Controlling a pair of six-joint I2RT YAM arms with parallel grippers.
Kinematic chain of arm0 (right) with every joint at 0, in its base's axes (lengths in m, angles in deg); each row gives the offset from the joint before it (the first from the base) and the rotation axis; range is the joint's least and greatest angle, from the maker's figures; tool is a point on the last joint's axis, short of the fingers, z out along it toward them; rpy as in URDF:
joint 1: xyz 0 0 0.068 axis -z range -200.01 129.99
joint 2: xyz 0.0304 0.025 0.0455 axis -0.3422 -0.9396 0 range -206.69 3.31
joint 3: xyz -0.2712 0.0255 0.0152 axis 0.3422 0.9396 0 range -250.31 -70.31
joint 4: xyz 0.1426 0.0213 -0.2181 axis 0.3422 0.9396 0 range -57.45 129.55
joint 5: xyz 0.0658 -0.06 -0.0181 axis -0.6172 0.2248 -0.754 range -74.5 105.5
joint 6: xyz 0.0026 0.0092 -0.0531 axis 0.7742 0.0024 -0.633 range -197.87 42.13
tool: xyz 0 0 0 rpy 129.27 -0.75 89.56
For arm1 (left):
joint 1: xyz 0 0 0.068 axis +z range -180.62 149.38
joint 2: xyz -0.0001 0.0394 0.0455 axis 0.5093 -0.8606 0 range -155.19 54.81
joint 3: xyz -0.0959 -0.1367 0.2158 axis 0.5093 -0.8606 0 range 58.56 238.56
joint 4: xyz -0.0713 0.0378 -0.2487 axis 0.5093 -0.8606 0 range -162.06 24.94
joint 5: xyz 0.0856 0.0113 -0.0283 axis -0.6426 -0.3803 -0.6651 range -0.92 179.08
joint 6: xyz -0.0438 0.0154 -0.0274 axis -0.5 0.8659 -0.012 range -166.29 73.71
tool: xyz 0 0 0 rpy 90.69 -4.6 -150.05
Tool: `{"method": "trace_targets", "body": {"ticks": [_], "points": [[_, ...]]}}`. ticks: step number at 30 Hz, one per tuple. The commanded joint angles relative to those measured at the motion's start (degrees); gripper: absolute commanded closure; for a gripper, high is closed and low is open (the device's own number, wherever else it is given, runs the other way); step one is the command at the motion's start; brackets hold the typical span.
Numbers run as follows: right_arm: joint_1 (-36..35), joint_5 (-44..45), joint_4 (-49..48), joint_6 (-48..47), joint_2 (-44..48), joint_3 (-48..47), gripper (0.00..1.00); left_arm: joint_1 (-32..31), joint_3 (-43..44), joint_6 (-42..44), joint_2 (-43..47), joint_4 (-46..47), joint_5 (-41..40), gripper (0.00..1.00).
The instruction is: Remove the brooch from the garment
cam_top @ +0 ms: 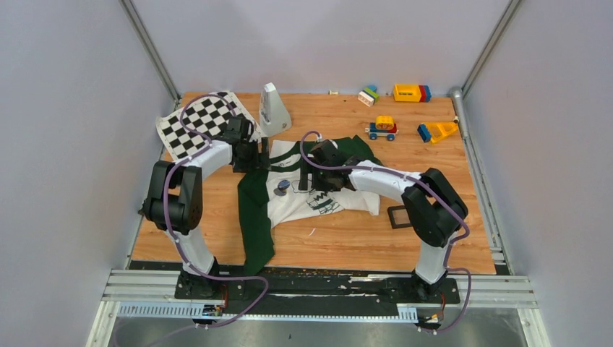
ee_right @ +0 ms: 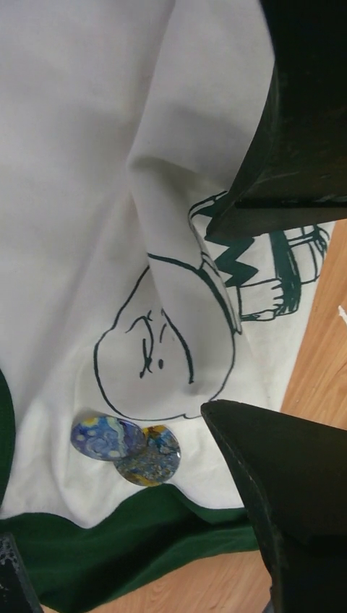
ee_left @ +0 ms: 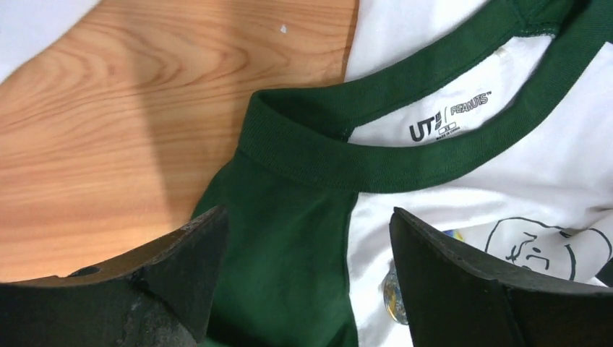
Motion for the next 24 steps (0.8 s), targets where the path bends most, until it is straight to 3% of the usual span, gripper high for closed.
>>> {"method": "trace_targets", "body": {"ticks": [1,3,5,7,8,9,10,12,17,19,20,21,23,24], "points": [[0.23,0.40,-1.66,5.27,-3.76,-4.39,0.21,0.99,2.64,1.12,-3.19,2.75,5.57,0.14],[0.27,-1.53,-1.69,5.53,-4.38,-4.82,0.30,1.93,2.26,0.81,-4.63,3.69,8.11,0.23],[0.27,-2.23,-1.64,5.67,-4.05,-4.58,0.53,2.96,1.27,0.21,-5.62,5.32,11.76,0.34],[0.27,-2.17,-1.88,5.95,-2.87,-3.13,0.80,3.96,0.03,-0.45,-6.09,6.46,14.59,0.53],[0.27,-2.18,-2.24,6.05,-1.99,-1.96,0.90,4.27,-1.10,-0.75,-5.60,6.94,14.92,0.69],[0.27,-2.16,-2.56,6.21,-0.95,-0.63,0.97,4.29,-1.78,-0.87,-5.06,7.17,14.13,0.77],[0.27,-2.33,-3.11,6.25,0.25,0.88,1.00,4.38,-3.73,-1.30,-3.10,8.02,13.59,0.93],[0.27,-3.10,-4.65,5.49,3.27,4.27,1.00,4.40,-7.37,-2.08,1.10,9.32,12.12,1.00],[0.27,-4.25,-6.06,3.49,12.58,12.21,1.00,4.40,-16.89,-2.83,13.46,8.26,10.04,1.00],[0.25,-5.83,-7.56,3.27,17.35,15.93,1.00,4.34,-20.28,-3.17,22.22,7.19,8.30,0.98],[0.19,-7.43,-8.69,3.32,19.25,17.88,1.00,4.20,-21.17,-3.27,24.19,6.20,7.45,0.92],[0.18,-9.72,-9.63,3.26,20.68,19.54,1.00,3.47,-22.51,-3.26,27.79,5.61,7.26,0.70],[-0.02,-12.58,-10.56,3.14,22.76,21.78,1.00,0.23,-22.79,-2.76,32.18,2.99,5.65,0.46],[-0.26,-13.69,-10.72,2.90,23.41,22.24,1.00,-1.68,-22.68,-2.63,33.47,1.18,3.64,0.43]]}}
